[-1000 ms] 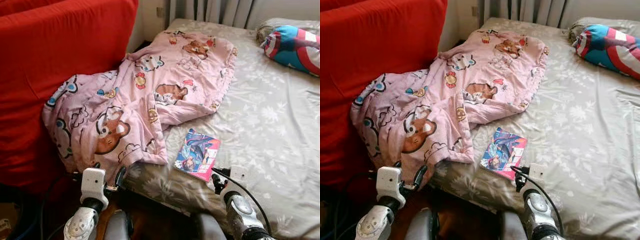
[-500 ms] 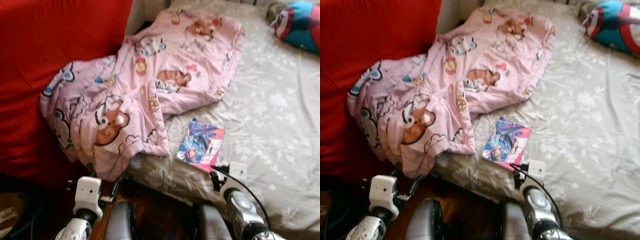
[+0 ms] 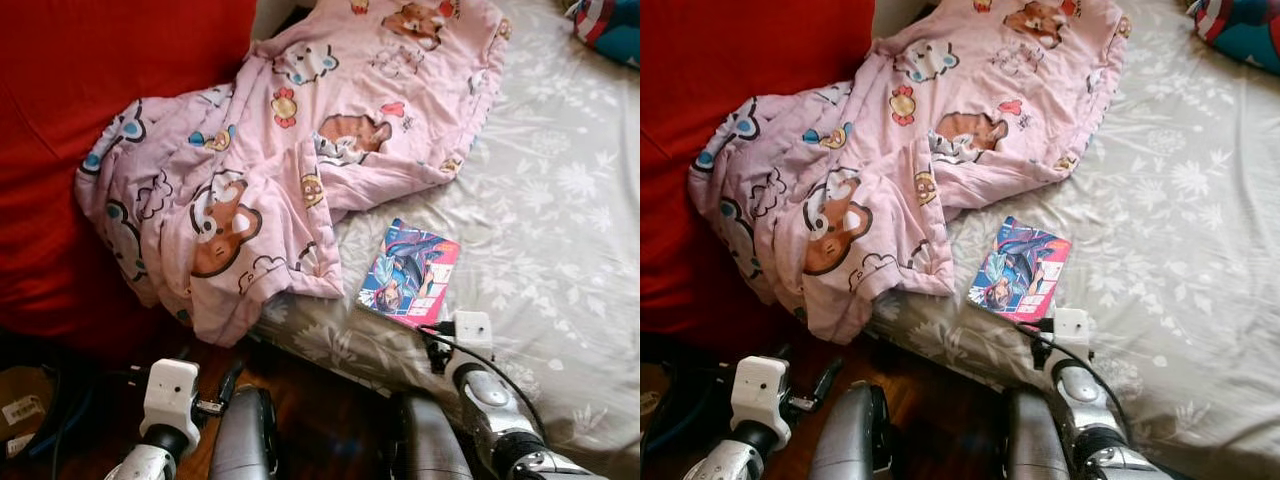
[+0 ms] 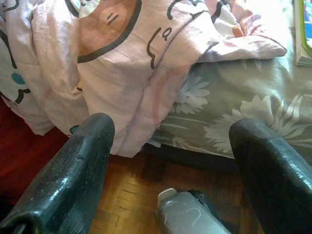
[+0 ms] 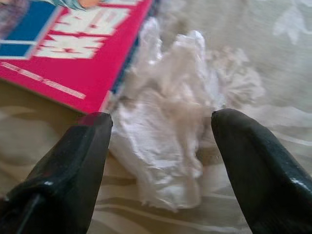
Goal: Clean up the room
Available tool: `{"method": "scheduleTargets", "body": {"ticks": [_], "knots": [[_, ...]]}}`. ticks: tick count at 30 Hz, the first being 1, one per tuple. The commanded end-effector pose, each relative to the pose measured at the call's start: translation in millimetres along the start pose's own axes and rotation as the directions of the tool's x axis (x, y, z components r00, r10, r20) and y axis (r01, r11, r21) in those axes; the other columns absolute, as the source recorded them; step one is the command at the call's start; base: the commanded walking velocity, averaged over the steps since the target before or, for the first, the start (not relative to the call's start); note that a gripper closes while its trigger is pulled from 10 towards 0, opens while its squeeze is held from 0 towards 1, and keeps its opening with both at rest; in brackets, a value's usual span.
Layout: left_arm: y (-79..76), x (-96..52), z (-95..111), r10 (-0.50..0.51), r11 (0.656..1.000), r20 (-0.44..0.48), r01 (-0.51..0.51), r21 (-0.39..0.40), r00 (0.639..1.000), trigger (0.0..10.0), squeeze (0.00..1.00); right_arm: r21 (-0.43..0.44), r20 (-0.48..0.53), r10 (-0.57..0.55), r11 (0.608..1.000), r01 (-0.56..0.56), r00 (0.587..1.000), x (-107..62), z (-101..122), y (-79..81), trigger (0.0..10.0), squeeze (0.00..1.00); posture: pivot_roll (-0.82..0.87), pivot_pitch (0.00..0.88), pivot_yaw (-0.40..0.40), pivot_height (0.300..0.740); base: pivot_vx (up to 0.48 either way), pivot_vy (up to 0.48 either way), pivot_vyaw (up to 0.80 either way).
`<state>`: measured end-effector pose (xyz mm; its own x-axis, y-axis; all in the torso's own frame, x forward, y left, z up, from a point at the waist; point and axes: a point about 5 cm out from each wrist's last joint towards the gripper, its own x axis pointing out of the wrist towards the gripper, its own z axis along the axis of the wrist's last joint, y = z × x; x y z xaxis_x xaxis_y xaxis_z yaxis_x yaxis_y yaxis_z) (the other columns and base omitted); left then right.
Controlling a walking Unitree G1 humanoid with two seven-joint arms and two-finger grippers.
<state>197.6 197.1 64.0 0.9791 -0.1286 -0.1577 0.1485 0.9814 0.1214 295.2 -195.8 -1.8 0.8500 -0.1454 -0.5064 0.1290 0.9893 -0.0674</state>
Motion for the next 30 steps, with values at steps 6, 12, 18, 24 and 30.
{"method": "scheduleTargets", "body": {"ticks": [6, 12, 18, 24, 30], "knots": [[-2.0, -6.1, -5.5, -0.015, 1.0, -0.043, 0.014, -0.011, 0.999, 10.0, 0.0, -0.017, -0.046, -0.021, 1.0, 0.02, 0.999, -2.7, -12.1, -2.0, 10.0, 0.0, 0.03, 0.321, 0.046, 0.618, 0.0, 0.0, 0.0], [-3.9, -5.7, -5.1, -0.021, 1.0, -0.05, 0.021, -0.008, 0.999, 10.0, 0.0, 0.044, -0.098, 0.024, 0.999, -0.019, 0.995, -4.7, -21.6, 7.2, 10.0, 0.0, 0.03, 0.321, 0.044, 0.618, 0.0, 0.0, 0.0], [-5.1, -6.1, -5.7, -0.022, 1.0, -0.055, 0.022, -0.008, 0.998, 10.0, 0.0, 0.074, -0.108, 0.035, 0.997, -0.027, 0.994, -5.5, -24.0, 11.2, 4.8, 0.0, 0.03, 0.321, 0.04, 0.618, 0.0, 0.0, 0.0], [-6.1, -6.3, -7.8, -0.012, 1.0, -0.062, 0.011, -0.016, 0.998, 10.0, 0.0, 0.093, -0.094, 0.044, 0.995, -0.035, 0.995, -4.9, -21.2, 12.7, 0.0, 0.0, 0.03, 0.321, 0.034, 0.618, 0.0, 0.0, 0.0], [-6.6, -5.8, -8.8, -0.012, 1.0, -0.065, 0.011, -0.015, 0.998, 10.0, 0.0, 0.086, -0.096, 0.046, 0.996, -0.037, 0.994, -5.4, -22.5, 13.7, 0.0, 0.0, 0.03, 0.32, 0.032, 0.618, 0.0, 0.0, 0.0]]}}
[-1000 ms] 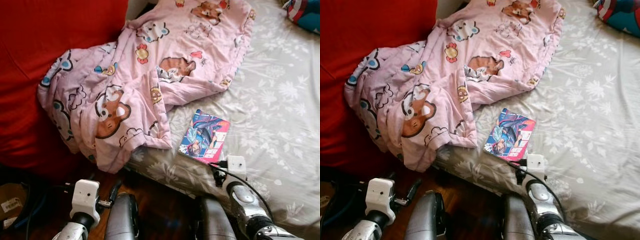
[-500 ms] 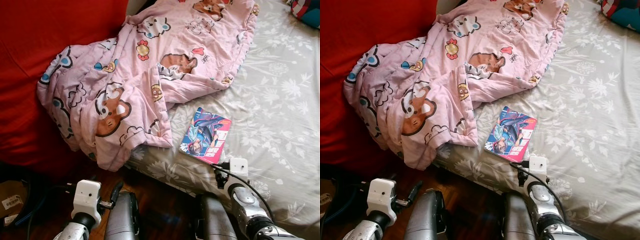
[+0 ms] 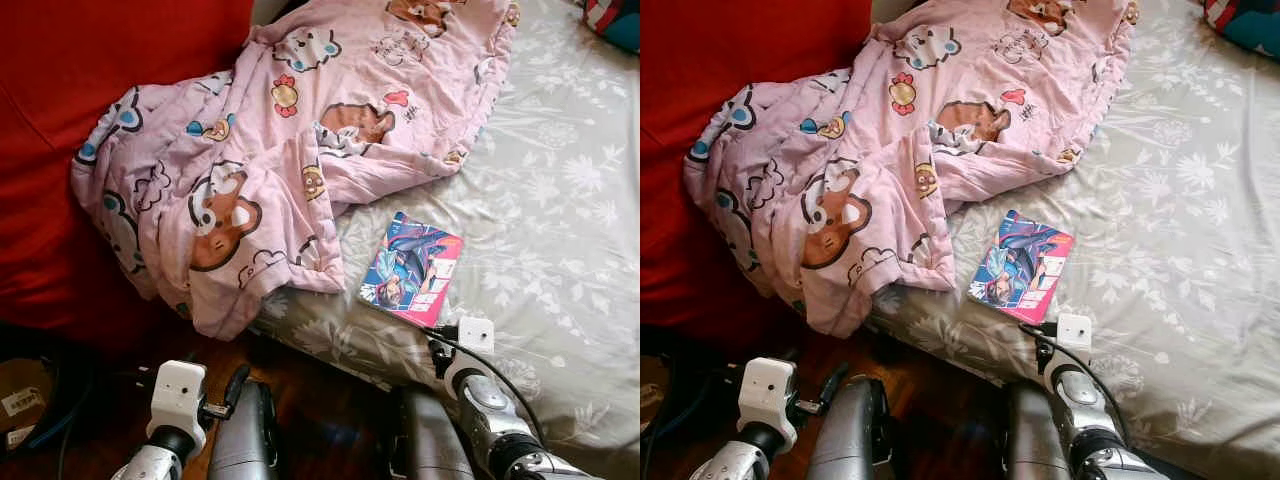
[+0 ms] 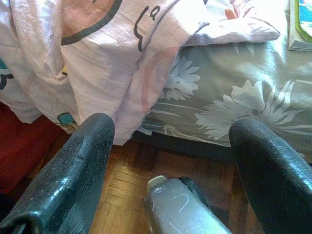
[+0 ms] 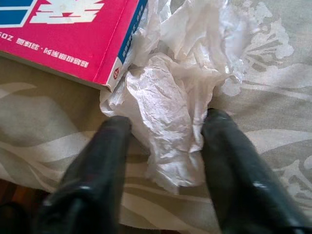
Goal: Clean up the room
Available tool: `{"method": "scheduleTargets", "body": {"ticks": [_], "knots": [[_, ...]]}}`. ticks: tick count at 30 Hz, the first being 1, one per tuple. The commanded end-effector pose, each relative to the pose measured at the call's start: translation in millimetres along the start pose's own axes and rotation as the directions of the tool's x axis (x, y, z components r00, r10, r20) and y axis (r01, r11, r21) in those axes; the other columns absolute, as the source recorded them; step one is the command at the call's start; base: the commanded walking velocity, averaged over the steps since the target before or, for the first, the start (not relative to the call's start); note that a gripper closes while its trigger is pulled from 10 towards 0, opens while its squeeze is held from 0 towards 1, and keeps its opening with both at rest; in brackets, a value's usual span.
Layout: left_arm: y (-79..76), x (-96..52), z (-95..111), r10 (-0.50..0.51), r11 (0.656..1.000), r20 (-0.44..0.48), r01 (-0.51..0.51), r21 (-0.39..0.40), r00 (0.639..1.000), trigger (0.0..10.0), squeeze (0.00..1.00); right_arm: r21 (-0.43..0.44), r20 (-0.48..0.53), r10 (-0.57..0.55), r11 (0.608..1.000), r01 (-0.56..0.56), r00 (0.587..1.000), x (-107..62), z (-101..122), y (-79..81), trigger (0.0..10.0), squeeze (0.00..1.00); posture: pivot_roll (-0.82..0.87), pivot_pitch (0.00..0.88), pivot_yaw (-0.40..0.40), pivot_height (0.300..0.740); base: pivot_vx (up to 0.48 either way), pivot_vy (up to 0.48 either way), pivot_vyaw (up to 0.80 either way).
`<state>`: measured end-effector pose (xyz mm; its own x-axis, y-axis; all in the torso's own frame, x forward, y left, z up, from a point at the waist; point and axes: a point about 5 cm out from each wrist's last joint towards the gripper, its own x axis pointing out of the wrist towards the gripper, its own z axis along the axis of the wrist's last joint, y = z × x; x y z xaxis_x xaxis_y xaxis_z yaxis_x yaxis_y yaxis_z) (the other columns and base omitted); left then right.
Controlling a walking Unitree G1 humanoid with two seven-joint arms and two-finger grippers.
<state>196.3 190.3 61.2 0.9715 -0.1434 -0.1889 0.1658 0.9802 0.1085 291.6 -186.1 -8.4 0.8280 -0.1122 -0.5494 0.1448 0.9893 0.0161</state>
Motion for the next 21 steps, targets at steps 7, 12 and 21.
{"method": "scheduleTargets", "body": {"ticks": [7, 12, 21], "knots": [[0.0, -4.4, -7.8, 0.009, 1.0, -0.038, -0.009, -0.005, 0.999, 10.0, 0.0, -0.007, -0.048, 0.021, 1.0, -0.021, 0.999, -3.8, -16.8, 6.4, 0.0, 0.0, 0.03, 0.313, 0.03, 0.618, 0.0, 0.0, 0.0], [-0.8, -2.1, -8.8, 0.009, 1.0, -0.042, -0.009, -0.006, 0.999, 10.0, 0.0, -0.015, -0.048, 0.025, 1.0, -0.025, 0.999, -3.9, -16.9, 8.2, 0.0, 0.0, 0.03, 0.307, 0.027, 0.618, 0.0, 0.0, 0.0], [2.1, 5.1, -9.7, 0.02, 1.0, -0.038, -0.02, -0.005, 0.999, 10.0, 0.0, -0.016, -0.031, 0.033, 0.999, -0.033, 0.999, -2.2, -10.7, 10.7, 0.0, 0.0, 0.02, 0.278, 0.024, 0.618, 0.0, 0.0, 0.0]]}}
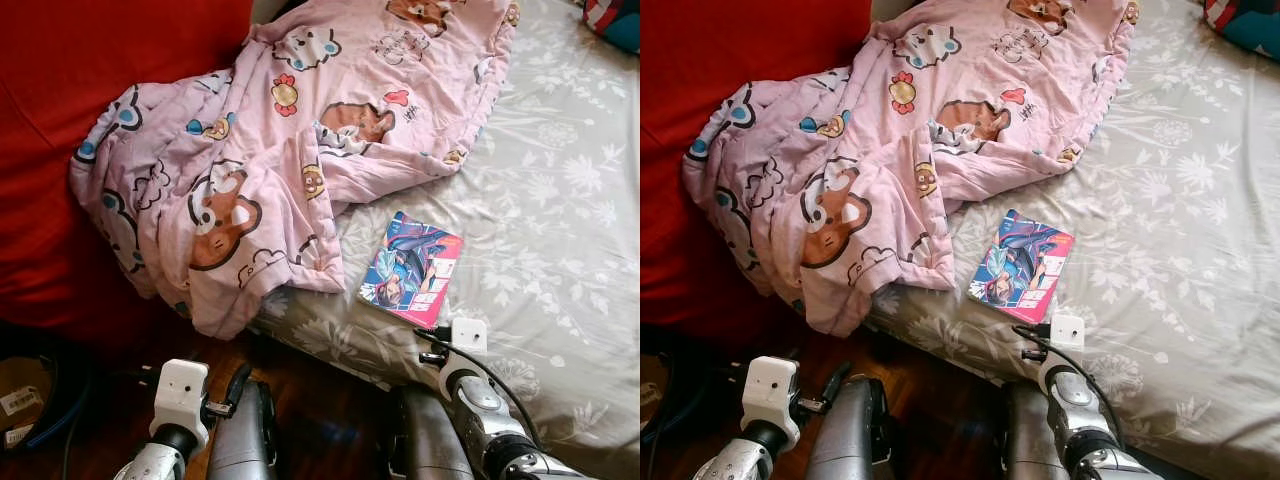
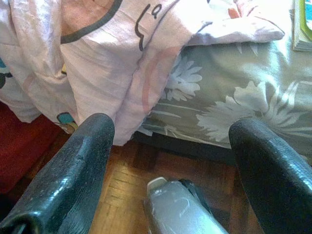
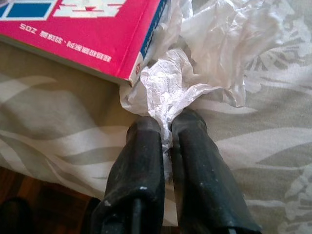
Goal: Clean up the room
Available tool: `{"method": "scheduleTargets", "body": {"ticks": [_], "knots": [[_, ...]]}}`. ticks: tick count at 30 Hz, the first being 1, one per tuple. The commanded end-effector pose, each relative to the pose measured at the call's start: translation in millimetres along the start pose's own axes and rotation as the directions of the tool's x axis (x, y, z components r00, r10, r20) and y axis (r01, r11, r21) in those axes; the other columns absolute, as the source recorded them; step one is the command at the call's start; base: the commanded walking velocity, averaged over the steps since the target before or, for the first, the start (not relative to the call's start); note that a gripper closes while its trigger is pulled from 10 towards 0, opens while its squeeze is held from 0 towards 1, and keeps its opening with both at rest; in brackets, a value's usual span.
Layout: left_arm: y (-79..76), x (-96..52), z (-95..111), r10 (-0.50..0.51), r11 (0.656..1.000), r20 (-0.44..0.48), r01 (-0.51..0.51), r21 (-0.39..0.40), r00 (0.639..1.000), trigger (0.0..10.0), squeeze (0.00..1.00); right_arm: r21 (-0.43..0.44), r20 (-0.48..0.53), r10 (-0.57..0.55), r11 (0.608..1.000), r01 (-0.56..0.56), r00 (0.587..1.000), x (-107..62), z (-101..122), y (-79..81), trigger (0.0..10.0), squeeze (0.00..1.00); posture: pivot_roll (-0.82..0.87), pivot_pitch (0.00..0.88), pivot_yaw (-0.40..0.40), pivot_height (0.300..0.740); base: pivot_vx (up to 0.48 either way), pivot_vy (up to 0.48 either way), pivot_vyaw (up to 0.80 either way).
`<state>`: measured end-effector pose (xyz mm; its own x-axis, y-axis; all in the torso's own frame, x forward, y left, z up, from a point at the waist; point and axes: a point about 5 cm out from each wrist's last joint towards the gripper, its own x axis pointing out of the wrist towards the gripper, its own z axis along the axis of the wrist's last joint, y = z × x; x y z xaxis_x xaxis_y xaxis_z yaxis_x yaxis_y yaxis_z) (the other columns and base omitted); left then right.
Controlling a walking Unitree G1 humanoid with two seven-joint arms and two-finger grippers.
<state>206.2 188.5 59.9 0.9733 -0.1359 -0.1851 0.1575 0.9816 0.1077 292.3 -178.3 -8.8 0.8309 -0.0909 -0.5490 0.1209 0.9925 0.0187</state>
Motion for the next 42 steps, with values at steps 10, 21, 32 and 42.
{"method": "scheduleTargets", "body": {"ticks": [10, 21, 32, 42], "knots": [[3.9, 13.0, -14.4, 0.032, 0.999, -0.039, -0.032, -0.01, 0.999, 10.0, 0.0, -0.023, 0.023, 0.013, 1.0, -0.013, 1.0, 0.1, 2.3, 3.2, 0.0, 0.0, 0.0, 0.229, 0.015, 0.618, 0.0, 0.0, 0.0], [2.3, 34.9, -10.7, 0.053, 0.998, -0.005, -0.053, -0.036, 0.999, 10.0, 0.0, -0.028, 0.158, -0.081, 0.996, 0.086, 0.984, -3.0, 14.9, -20.7, 0.0, 0.0, -0.04, 0.168, -0.009, 0.618, 0.0, 0.0, 0.0], [-0.2, 45.7, -13.6, 0.084, 0.995, 0.018, -0.083, -0.056, 0.996, 10.0, 0.0, -0.005, 0.412, -0.025, 1.0, 0.029, 0.911, -20.6, 24.5, -13.9, 4.4, 0.0, -0.07, 0.118, -0.041, 0.618, 0.0, 0.0, 0.0], [6.9, 45.0, -19.1, 0.135, 0.988, 0.015, -0.134, -0.074, 0.991, 10.0, 0.0, 0.009, 0.381, 0.036, 0.999, -0.043, 0.924, -22.9, 12.8, -4.3, 10.0, 0.0, -0.07, 0.088, -0.044, 0.618, 0.0, 0.0, 0.0]]}}
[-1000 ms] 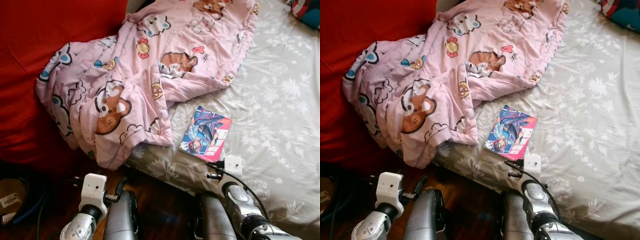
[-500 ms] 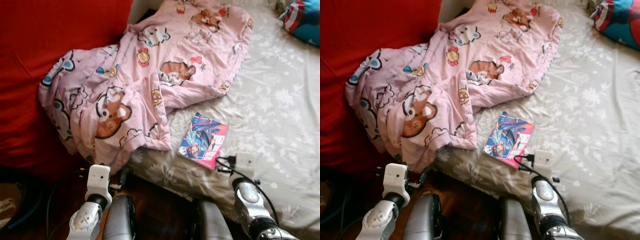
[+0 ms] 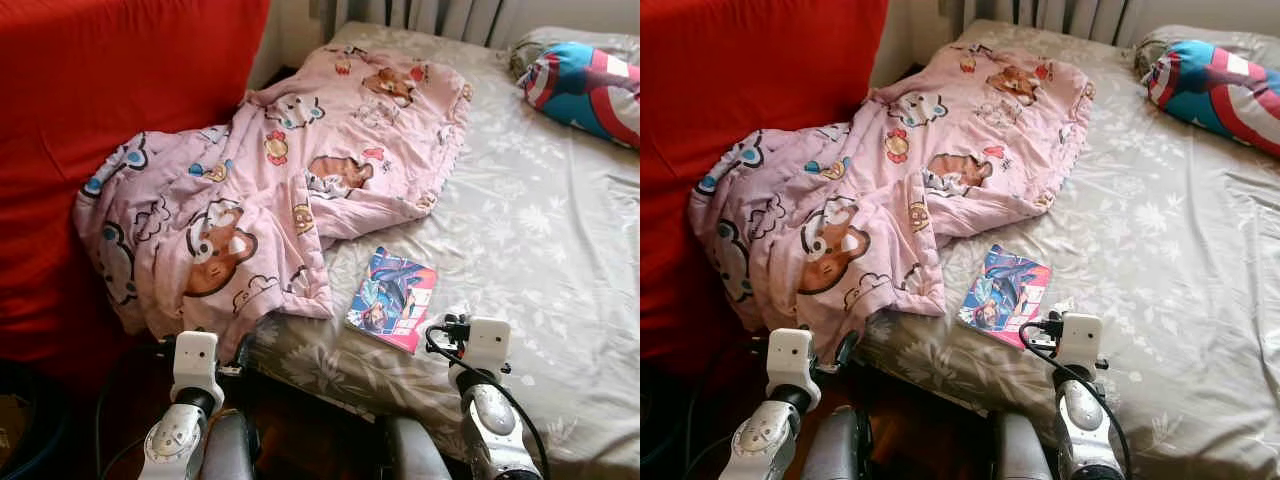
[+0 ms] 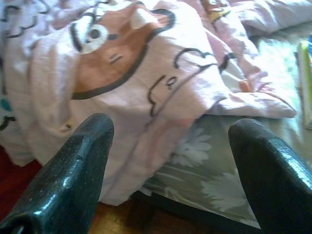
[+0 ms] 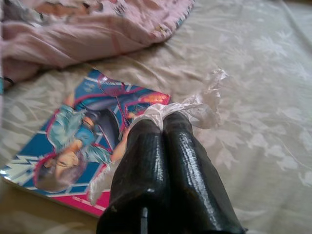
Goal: Clean up the room
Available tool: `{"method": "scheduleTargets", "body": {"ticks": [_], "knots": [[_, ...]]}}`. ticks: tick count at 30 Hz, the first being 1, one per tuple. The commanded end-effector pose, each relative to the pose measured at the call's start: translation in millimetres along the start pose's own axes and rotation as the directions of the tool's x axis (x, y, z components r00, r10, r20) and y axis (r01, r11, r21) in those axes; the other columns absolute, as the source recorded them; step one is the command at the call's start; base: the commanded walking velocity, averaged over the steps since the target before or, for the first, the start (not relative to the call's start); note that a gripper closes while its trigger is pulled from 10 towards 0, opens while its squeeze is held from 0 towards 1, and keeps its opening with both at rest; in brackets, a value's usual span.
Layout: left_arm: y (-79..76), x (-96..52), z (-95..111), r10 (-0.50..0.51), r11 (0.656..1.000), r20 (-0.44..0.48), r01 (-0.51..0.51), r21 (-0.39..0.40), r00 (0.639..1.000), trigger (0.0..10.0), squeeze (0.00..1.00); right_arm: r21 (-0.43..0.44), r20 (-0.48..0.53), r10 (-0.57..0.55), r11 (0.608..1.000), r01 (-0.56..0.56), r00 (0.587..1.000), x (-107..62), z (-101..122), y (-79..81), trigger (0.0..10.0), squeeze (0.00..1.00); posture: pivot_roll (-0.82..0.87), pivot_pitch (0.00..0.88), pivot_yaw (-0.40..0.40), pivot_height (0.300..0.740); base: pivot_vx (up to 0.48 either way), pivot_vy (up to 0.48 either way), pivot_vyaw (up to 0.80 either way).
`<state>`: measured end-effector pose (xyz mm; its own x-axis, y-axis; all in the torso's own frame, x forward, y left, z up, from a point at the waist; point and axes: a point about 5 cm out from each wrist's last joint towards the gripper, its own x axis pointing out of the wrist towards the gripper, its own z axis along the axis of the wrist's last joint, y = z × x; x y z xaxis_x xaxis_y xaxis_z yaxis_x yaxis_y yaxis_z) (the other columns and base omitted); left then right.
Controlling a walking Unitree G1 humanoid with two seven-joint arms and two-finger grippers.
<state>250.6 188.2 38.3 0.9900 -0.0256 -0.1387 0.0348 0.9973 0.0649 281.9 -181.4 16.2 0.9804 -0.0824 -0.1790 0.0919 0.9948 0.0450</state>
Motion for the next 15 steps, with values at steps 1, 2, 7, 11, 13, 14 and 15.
{"method": "scheduleTargets", "body": {"ticks": [1, 2, 7, 11, 13, 14, 15], "knots": [[3.5, -2.0, -5.9, 0.023, 1.0, -0.019, -0.023, -0.009, 1.0, 10.0, 0.0, 0.006, -0.002, 0.008, 1.0, -0.008, 1.0, -1.7, -1.5, 0.1, 10.0, 0.0, -0.06, 0.083, -0.044, 0.618, 0.0, 0.0, 0.0], [4.0, -1.9, -6.7, 0.027, 1.0, -0.021, -0.027, -0.01, 0.999, 10.0, 0.0, 0.007, 0.001, 0.013, 1.0, -0.013, 1.0, -1.9, -1.2, 0.5, 10.0, 0.0, -0.06, 0.083, -0.044, 0.618, 0.0, 0.0, 0.0], [7.1, -1.4, -11.4, 0.049, 0.999, -0.034, -0.05, -0.02, 0.998, 10.0, 0.0, -0.027, -0.045, 0.029, 0.999, -0.03, 0.999, -4.6, -9.6, 0.4, 10.0, 0.0, -0.06, 0.066, -0.042, 0.643, 0.0, 0.0, 0.0], [8.9, -0.9, -13.1, 0.05, 0.998, -0.038, -0.051, -0.02, 0.998, 10.0, 0.0, -0.024, -0.066, 0.02, 0.999, -0.022, 0.998, -7.3, -14.5, -3.4, 10.0, 0.0, -0.06, 0.054, -0.039, 0.663, 0.0, 0.0, 0.0], [9.2, -0.3, -14.3, 0.05, 0.998, -0.044, -0.051, -0.022, 0.998, 10.0, 0.0, -0.026, -0.08, 0.017, 0.999, -0.019, 0.997, -8.7, -17.4, -5.2, 10.0, 0.0, -0.06, 0.048, -0.037, 0.673, 0.0, 0.0, 0.0], [9.3, 0.1, -15.0, 0.05, 0.998, -0.048, -0.051, -0.024, 0.998, 10.0, 0.0, -0.027, -0.086, 0.016, 0.999, -0.018, 0.996, -9.4, -18.7, -6.0, 10.0, 0.0, -0.06, 0.048, -0.037, 0.678, 0.0, 0.0, 0.0], [9.3, 0.8, -17.1, 0.05, 0.998, -0.057, -0.051, -0.028, 0.997, 10.0, 0.0, -0.033, -0.102, 0.01, 0.999, -0.014, 0.995, -10.9, -21.8, -8.1, 10.0, 0.0, -0.06, 0.048, -0.037, 0.688, 0.0, 0.0, 0.0]]}}
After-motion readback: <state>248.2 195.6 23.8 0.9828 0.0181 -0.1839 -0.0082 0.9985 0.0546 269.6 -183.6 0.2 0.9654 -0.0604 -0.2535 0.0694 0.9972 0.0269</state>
